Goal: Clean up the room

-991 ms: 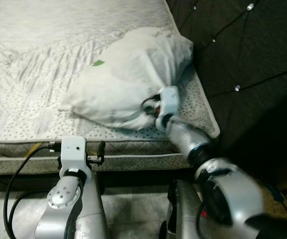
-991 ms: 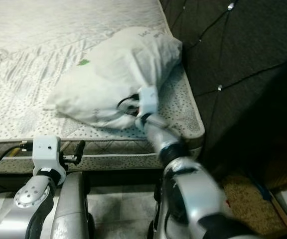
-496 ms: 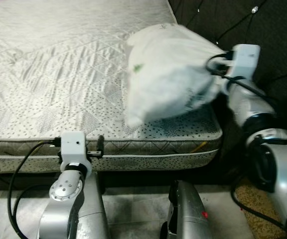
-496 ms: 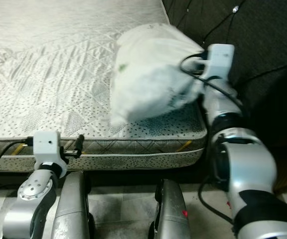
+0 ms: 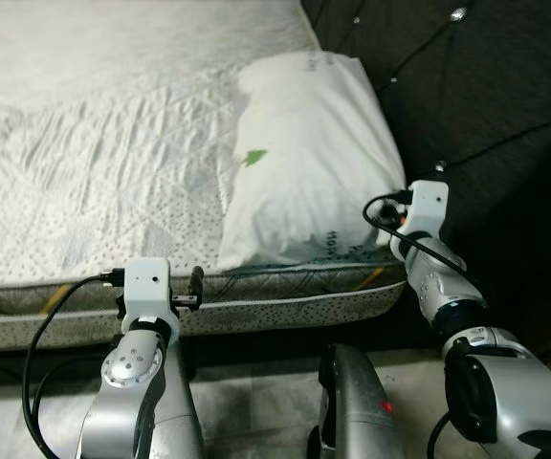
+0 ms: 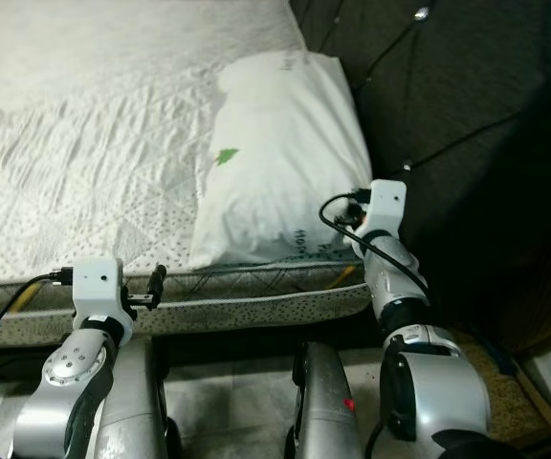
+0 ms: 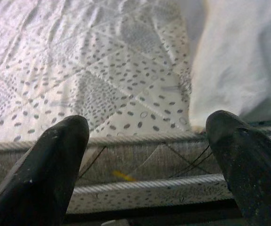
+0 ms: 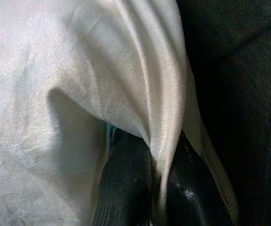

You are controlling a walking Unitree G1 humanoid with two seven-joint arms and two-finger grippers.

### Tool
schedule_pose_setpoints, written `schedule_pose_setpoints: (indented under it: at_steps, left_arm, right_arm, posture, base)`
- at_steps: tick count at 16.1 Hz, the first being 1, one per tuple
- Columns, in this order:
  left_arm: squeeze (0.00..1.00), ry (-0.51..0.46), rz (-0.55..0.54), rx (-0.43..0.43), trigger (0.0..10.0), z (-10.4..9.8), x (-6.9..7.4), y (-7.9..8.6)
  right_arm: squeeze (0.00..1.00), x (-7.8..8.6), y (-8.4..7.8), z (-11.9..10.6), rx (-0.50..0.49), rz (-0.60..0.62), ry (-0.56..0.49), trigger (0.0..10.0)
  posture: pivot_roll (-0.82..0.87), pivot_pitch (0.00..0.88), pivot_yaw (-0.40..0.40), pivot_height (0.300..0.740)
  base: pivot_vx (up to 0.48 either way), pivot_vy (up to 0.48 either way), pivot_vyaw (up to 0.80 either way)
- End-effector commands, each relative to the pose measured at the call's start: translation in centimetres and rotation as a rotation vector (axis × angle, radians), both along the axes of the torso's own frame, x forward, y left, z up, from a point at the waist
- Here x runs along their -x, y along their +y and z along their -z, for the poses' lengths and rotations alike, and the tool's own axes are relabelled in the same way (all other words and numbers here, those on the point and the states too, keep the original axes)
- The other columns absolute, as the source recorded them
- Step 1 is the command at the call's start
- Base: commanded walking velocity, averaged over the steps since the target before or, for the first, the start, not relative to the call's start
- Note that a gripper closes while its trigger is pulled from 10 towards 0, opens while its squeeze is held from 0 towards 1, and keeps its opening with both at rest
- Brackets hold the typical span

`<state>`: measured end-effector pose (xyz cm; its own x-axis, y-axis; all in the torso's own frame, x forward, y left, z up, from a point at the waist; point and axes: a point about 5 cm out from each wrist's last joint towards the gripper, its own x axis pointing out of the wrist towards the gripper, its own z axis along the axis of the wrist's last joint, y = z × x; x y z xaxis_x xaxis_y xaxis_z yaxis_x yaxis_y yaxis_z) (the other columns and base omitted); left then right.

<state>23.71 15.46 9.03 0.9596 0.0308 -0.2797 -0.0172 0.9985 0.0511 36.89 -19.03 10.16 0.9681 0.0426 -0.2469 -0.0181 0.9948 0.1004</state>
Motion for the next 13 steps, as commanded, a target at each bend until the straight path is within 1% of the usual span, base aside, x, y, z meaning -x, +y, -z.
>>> schedule_pose_setpoints:
  at_steps: [1,2,3,4,5,6,7,8,9,10,11,12,13]
  left_arm:
    - [0.00,-0.008,-0.001,-0.009,10.0,-0.2,-0.3,0.3]
    - [0.00,-0.016,-0.001,-0.010,10.0,-0.4,-0.6,0.3]
    - [0.00,-0.021,0.003,-0.012,10.0,-0.5,-0.8,0.2]
    - [0.00,-0.022,0.004,-0.012,10.0,-0.5,-0.9,0.2]
    - [0.00,-0.022,0.003,-0.011,10.0,-0.4,-0.8,0.1]
    - [0.00,-0.021,0.002,-0.010,10.0,-0.4,-0.7,0.1]
    - [0.00,-0.016,0.002,-0.009,10.0,-0.2,-0.5,0.0]
    - [0.00,-0.014,0.002,-0.008,10.0,-0.1,-0.4,0.0]
    - [0.00,-0.014,0.001,-0.012,10.0,-0.2,-0.5,0.1]
    - [0.00,-0.015,-0.003,-0.016,10.0,-0.2,-0.6,0.3]
    - [0.00,-0.015,-0.007,-0.019,10.0,-0.2,-0.6,0.4]
    - [0.00,-0.015,-0.009,-0.021,10.0,-0.2,-0.6,0.5]
    - [0.00,-0.015,-0.011,-0.023,10.0,-0.2,-0.5,0.5]
  right_arm:
    - [0.00,0.0,1.2,0.2,-0.002,-0.064,0.011,0.0]
    - [0.00,-0.7,0.0,-1.0,0.025,-0.018,-0.016,0.0]
    - [0.00,-1.3,-2.1,-2.7,0.055,0.073,-0.050,0.0]
    - [0.00,-1.5,-3.9,-4.0,0.083,0.139,-0.077,0.0]
    - [0.00,-1.7,-7.0,-6.5,0.129,0.246,-0.118,0.0]
    - [0.00,-1.8,-7.7,-7.3,0.143,0.267,-0.133,0.0]
    - [0.00,-1.8,-10.1,-10.3,0.205,0.334,-0.186,0.0]
    - [0.00,-1.8,-11.0,-11.5,0.216,0.367,-0.204,0.0]
    - [0.00,-1.5,-12.5,-13.2,0.252,0.422,-0.229,0.0]
    - [0.00,-1.2,-13.2,-13.7,0.255,0.452,-0.237,0.0]
    - [0.00,-1.0,-13.6,-13.7,0.255,0.463,-0.237,0.0]
    - [0.00,-0.7,-14.1,-13.2,0.254,0.479,-0.229,0.0]
    - [0.00,-0.3,-14.1,-11.6,0.259,0.472,-0.194,0.0]
  posture:
    - [0.00,0.000,-0.026,0.542]
    - [0.00,0.000,-0.021,0.542]
    - [0.00,0.000,-0.019,0.542]
    - [0.00,0.000,-0.021,0.542]
    - [0.00,0.000,-0.023,0.542]
    - [0.01,0.000,-0.026,0.542]
    - [0.00,0.000,-0.027,0.542]
    - [0.00,0.000,-0.027,0.542]
    - [0.01,0.000,-0.030,0.542]
    - [0.01,0.000,-0.030,0.542]
    - [0.01,0.000,-0.035,0.542]
    - [0.01,0.000,-0.035,0.542]
    - [0.01,0.000,-0.038,0.542]
  base:
    - [0.000,0.000,0.00]
    - [0.000,0.000,0.00]
    - [0.000,0.000,0.00]
    - [0.000,0.000,0.00]
    - [0.000,0.000,0.00]
    - [0.000,0.000,0.00]
    - [0.000,0.000,0.00]
    - [0.000,0.000,0.00]
    - [0.000,0.000,0.00]
    - [0.000,0.000,0.00]
    - [0.000,0.000,0.00]
    - [0.000,0.000,0.00]
    - [0.000,0.000,0.00]
